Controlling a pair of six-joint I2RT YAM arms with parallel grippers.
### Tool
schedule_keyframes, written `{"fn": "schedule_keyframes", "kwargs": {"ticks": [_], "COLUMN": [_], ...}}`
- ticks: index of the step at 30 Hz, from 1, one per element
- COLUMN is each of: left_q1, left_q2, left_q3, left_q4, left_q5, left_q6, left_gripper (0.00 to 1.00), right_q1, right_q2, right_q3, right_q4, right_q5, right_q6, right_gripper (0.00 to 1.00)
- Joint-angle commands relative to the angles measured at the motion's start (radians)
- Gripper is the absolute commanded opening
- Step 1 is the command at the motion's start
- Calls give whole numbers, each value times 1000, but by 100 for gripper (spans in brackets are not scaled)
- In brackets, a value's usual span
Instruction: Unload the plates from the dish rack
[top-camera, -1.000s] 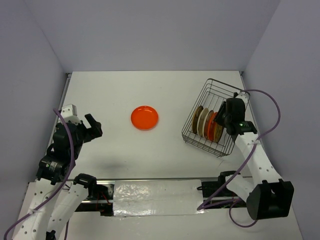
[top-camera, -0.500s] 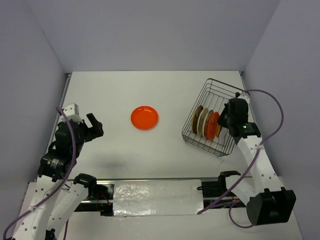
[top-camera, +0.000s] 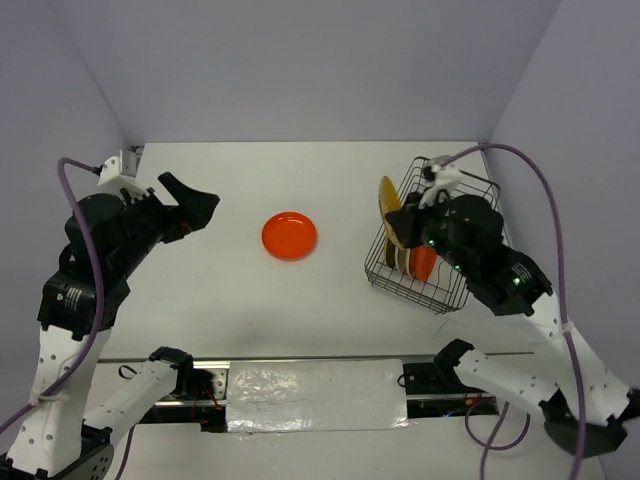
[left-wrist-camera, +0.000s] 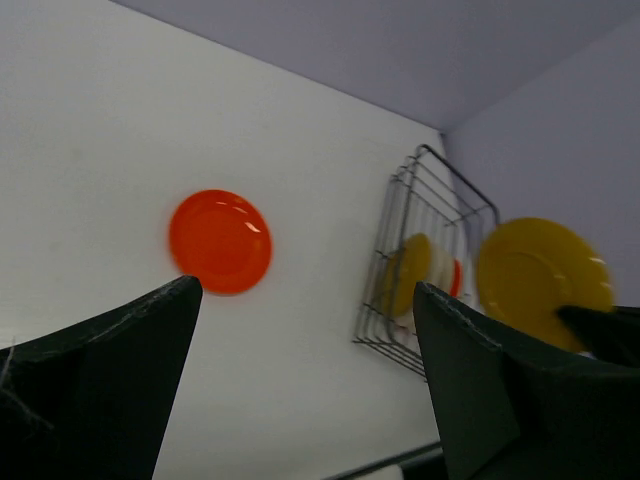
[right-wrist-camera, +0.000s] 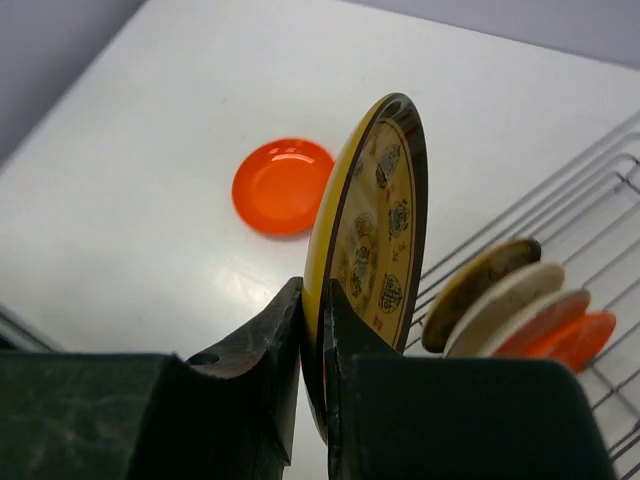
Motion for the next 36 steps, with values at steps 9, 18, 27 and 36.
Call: {"fn": "schedule_keyframes", "kwargs": {"ticks": [9,18,27,36], "left_q1": [-6,-8,-9,-8], "left_q2": [115,154,223,287], "left_q3": [-107,-276,-368,-466], "left_q4": [114,183,302,540], "left_q5": [414,432,480,119], "left_q6": [-264,-248,-253,-253], "left_gripper": [99,86,0,0], "right_q1": [856,933,933,769], "right_q2": [467,736,764,396], "right_q3": [84,241,226,-40], "right_q4": [135,318,424,472], "right_q5": [800,802,691,475], "right_q6": [-623,-848,-868,-412], "right_gripper": [0,0,1,100]}}
